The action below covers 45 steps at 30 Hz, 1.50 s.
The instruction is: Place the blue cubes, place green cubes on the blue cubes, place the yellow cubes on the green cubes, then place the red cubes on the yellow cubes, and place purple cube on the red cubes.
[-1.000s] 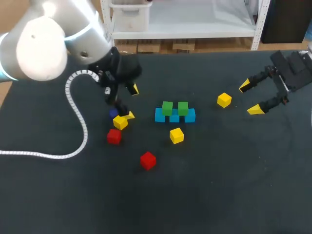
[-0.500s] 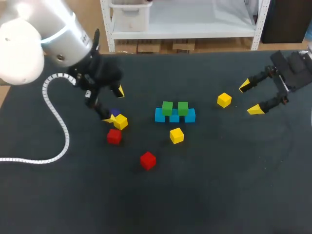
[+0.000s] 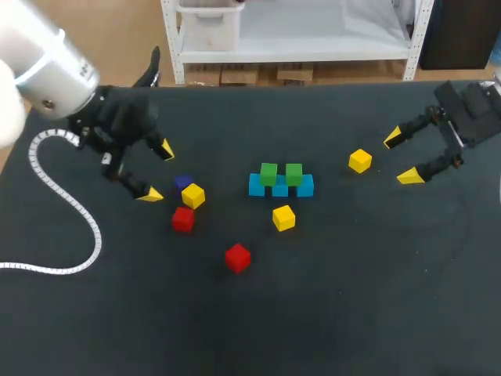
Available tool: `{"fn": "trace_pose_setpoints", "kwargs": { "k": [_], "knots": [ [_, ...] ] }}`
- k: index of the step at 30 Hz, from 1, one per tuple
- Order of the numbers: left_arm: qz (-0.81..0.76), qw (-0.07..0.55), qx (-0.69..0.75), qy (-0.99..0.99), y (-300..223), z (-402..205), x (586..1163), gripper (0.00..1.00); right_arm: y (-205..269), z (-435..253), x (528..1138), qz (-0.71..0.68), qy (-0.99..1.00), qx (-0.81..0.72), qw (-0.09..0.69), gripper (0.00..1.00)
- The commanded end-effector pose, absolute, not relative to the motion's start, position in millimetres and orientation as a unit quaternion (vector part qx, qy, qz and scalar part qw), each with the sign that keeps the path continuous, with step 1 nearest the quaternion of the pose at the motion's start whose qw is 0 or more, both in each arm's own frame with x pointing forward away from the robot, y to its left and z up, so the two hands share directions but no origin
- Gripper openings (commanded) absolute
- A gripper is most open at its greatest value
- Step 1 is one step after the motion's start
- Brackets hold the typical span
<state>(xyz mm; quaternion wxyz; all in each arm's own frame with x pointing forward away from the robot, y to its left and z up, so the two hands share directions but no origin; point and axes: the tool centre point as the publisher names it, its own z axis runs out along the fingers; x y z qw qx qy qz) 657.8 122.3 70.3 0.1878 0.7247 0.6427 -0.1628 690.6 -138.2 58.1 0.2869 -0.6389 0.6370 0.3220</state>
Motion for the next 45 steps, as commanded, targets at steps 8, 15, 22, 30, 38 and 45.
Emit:
{"fn": "trace_pose_setpoints", "kwargs": {
  "k": [8,15,22,30,38,45],
  "knots": [
    [-0.159,0.201,0.729,0.634,139,76,646,1.0,-138,58,691,0.322,0.637,-0.639,0.287,1.0],
    [-0.159,0.201,0.729,0.634,139,76,646,1.0,-131,60,683,0.303,0.624,-0.663,0.28,1.0],
    [-0.159,0.201,0.729,0.634,139,76,646,1.0,-87,68,645,0.275,0.564,-0.731,0.27,1.0],
    [-0.159,0.201,0.729,0.634,139,76,646,1.0,-44,63,617,0.285,0.529,-0.762,0.242,1.0],
    [-0.159,0.201,0.729,0.634,139,76,646,1.0,-12,54,610,0.293,0.489,-0.794,0.211,1.0],
    [-0.159,0.201,0.729,0.634,139,76,646,1.0,11,41,611,0.295,0.459,-0.815,0.193,1.0]
  ]
}}
